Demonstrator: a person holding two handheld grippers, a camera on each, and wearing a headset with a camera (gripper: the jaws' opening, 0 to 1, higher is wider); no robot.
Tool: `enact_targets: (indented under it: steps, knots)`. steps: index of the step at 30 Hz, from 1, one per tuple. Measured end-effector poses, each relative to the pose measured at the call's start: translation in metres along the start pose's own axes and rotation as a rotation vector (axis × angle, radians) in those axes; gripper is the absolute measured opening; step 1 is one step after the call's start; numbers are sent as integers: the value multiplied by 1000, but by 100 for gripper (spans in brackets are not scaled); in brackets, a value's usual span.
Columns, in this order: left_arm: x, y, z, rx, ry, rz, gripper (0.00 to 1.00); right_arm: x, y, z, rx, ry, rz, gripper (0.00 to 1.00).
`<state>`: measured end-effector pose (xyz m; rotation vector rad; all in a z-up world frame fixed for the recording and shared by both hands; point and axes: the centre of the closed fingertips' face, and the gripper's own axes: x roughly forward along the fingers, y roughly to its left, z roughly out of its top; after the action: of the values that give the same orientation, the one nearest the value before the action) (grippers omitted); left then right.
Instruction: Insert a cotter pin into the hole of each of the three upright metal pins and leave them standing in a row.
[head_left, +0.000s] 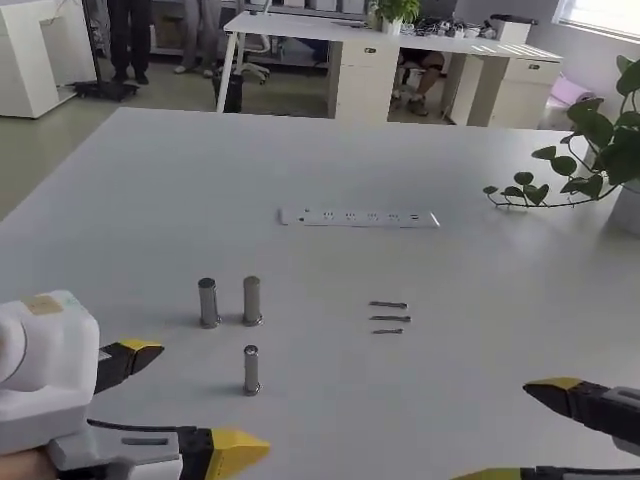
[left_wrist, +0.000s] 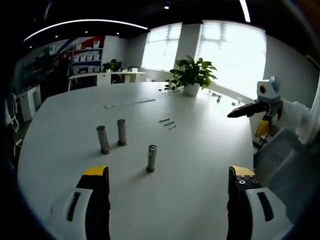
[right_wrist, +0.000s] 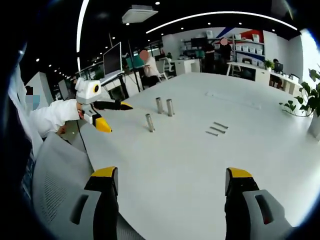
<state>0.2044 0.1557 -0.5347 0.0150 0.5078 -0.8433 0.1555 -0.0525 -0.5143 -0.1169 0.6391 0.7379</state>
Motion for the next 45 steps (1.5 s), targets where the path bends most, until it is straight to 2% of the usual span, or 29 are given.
enact_targets:
  steps: [3,7,11,14,18,20,22,24,27,30,32,33,35,36,41,45]
  knots:
    - [0,-1,0,11,-5,2,99,2,-4,2,-41,23,16,87]
    - [0,-4,-2,4,-4,-10,99,3,-15,2,-105,103,22,86]
    - [-1,-9,-5,-15,-21,-28,99,6,-20,8,-167,139,44,83]
    - [-2,-13,-12,-27,2,-40,99,10,-24,15,-222,167,59,82]
    - [-2,-14,-15,-36,1,-41,99,19,-32,23,-277,201,83,79]
    - [-1,-9,-23,-38,35,-10,99,25,-40,25,-346,253,92,79]
    - [0,-8,-28,-37,45,-6,99,28,-43,25,-397,290,103,78]
    - [0,-9,-32,-54,47,-7,99,35,-47,26,-439,318,109,77]
    - [-1,-12,-34,-68,47,-9,99,46,-49,24,-493,363,145,74]
    - [0,-13,-35,-72,49,-11,99,59,-55,24,-521,386,163,73]
    - [0,-10,-36,-64,54,3,99,68,-59,24,-533,414,169,71]
    - [-1,-5,-38,-55,65,26,99,70,-61,23,-544,430,172,70]
    - [-1,-2,-40,-43,76,41,99,78,-62,22,-605,450,191,65]
    - [-2,-1,-40,-42,77,47,99,81,-62,21,-610,461,195,64]
    - [-6,2,-37,-58,62,57,99,99,-67,17,-657,524,235,61]
    - [-9,7,-35,-52,52,81,99,115,-77,16,-691,550,225,50]
